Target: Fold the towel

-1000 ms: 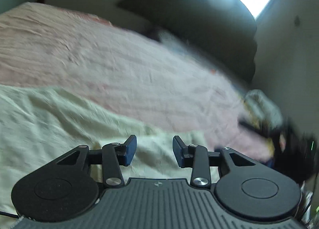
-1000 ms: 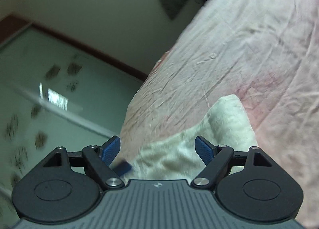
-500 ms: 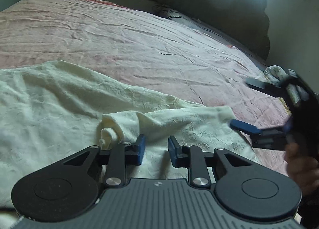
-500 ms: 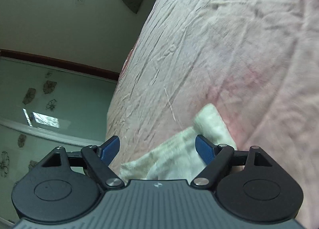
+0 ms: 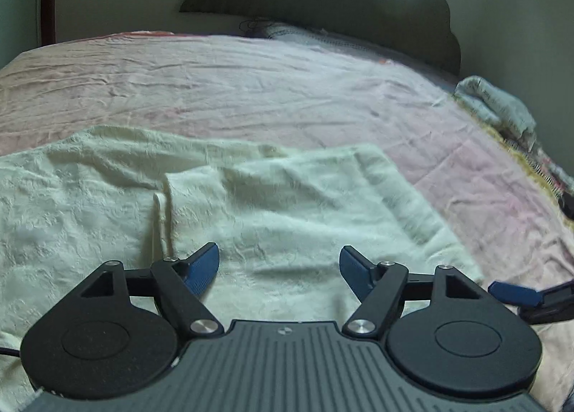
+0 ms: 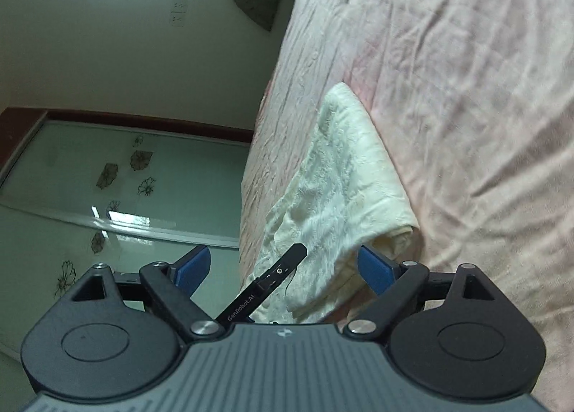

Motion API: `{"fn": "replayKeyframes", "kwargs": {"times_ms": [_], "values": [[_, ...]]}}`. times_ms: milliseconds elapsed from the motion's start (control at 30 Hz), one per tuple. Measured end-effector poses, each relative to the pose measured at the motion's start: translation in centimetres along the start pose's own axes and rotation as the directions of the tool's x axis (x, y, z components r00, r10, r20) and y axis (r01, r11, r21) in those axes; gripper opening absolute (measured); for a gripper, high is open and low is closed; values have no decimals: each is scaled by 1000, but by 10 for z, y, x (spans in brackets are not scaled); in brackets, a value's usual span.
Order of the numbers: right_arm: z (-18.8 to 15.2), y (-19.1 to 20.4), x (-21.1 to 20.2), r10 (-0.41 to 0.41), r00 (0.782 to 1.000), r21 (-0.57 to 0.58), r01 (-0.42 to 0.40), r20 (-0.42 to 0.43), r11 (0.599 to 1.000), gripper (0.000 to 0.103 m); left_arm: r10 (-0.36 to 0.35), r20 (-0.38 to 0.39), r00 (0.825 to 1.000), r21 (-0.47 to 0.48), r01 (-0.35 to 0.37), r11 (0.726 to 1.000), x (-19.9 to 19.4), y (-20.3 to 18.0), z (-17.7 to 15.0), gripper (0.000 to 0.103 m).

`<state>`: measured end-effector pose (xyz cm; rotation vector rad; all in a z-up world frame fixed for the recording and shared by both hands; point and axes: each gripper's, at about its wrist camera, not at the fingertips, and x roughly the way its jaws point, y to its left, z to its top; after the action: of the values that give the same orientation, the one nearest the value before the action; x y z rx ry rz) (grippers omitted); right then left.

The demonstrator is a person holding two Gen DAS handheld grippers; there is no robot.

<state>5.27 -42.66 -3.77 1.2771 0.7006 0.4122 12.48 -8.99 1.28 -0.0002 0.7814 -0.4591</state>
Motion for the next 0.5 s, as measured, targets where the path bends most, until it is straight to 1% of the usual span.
{"fn": "replayKeyframes", "kwargs": {"times_ms": [67,133,200,267,333,367,400,433,467,500], "values": [[3,-5,6,-25,1000,12,25,11,1000,90,9,21,1000,45,-10,999,1,-3,-7,79],[7,-9,14,-89,996,37,89,17,995,90,23,30,999,79,-25,997,1,-7,-13,81],[6,-16,17,-115,993,67,114,13,991,90,21,40,999,83,-25,996,1,-8,-16,83],[4,-14,23,-130,992,69,129,7,989,90,15,44,999,75,-18,997,1,-6,-17,83],[4,-13,26,-134,991,70,132,26,989,90,9,48,999,73,-12,997,1,-5,-17,83],[5,-15,24,-132,990,94,126,56,988,90,5,51,999,79,-9,997,1,-5,-19,83],[7,-21,20,-112,989,144,98,97,985,90,2,56,998,89,-7,996,0,-6,-20,83],[8,-29,18,-78,989,210,50,127,976,89,-1,61,998,100,-6,995,0,-6,-22,83],[10,-38,15,-54,987,280,10,149,960,88,-7,69,998,102,0,995,-1,-5,-25,83],[10,-43,14,-48,986,304,-3,162,953,82,-14,77,997,97,7,995,-2,-3,-27,83]]}}
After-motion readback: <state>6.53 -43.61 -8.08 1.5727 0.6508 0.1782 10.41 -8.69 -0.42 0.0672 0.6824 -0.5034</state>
